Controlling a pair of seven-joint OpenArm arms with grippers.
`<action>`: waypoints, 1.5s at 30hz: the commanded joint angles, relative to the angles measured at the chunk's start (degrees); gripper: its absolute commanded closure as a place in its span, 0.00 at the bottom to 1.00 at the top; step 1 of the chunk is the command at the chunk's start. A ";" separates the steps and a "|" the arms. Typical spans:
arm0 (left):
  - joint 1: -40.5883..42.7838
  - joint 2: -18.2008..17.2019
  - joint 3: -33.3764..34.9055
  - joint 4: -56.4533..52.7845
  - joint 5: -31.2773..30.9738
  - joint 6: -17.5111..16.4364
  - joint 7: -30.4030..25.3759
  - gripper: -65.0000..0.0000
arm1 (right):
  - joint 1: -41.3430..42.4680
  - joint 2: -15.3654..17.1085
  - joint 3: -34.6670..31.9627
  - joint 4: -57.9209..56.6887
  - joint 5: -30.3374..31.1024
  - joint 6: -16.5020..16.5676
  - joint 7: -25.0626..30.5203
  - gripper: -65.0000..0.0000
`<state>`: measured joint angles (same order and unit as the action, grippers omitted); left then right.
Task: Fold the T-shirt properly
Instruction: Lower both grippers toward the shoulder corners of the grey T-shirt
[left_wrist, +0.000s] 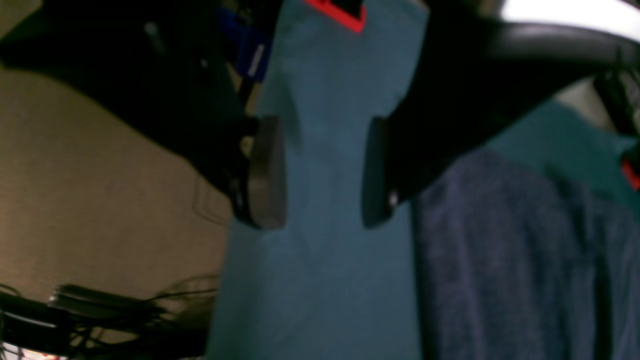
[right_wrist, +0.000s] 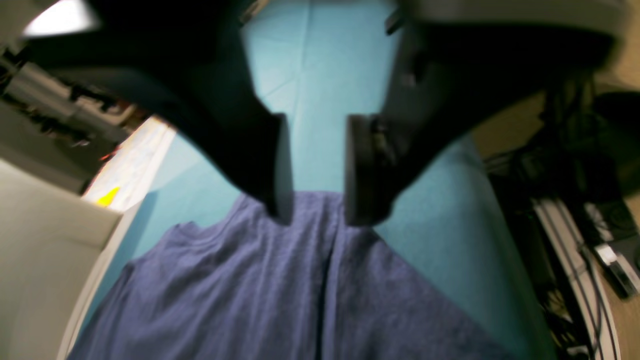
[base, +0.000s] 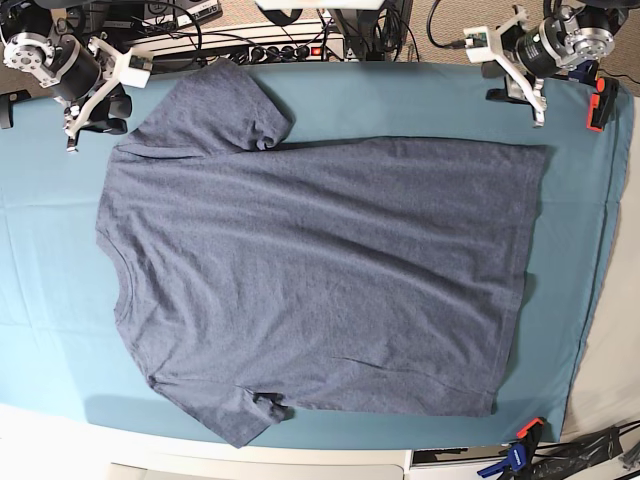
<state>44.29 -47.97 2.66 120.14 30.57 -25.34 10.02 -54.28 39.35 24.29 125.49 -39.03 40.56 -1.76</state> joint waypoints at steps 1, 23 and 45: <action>0.31 -0.76 -0.26 0.87 1.46 1.81 -0.59 0.59 | -0.17 0.81 0.50 -0.22 1.27 -1.18 -1.84 0.67; 0.33 -0.76 -0.26 0.87 2.80 15.06 3.78 0.59 | 9.11 5.25 -32.46 -20.35 -16.33 -34.58 -17.51 0.67; 0.33 -0.59 -0.26 0.87 2.62 15.08 4.17 0.59 | 14.10 4.92 -32.89 -20.35 -15.87 -27.91 -11.78 0.67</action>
<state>44.29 -47.94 2.66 120.14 33.15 -11.11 14.57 -40.14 43.48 -8.71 104.71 -55.46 12.29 -14.39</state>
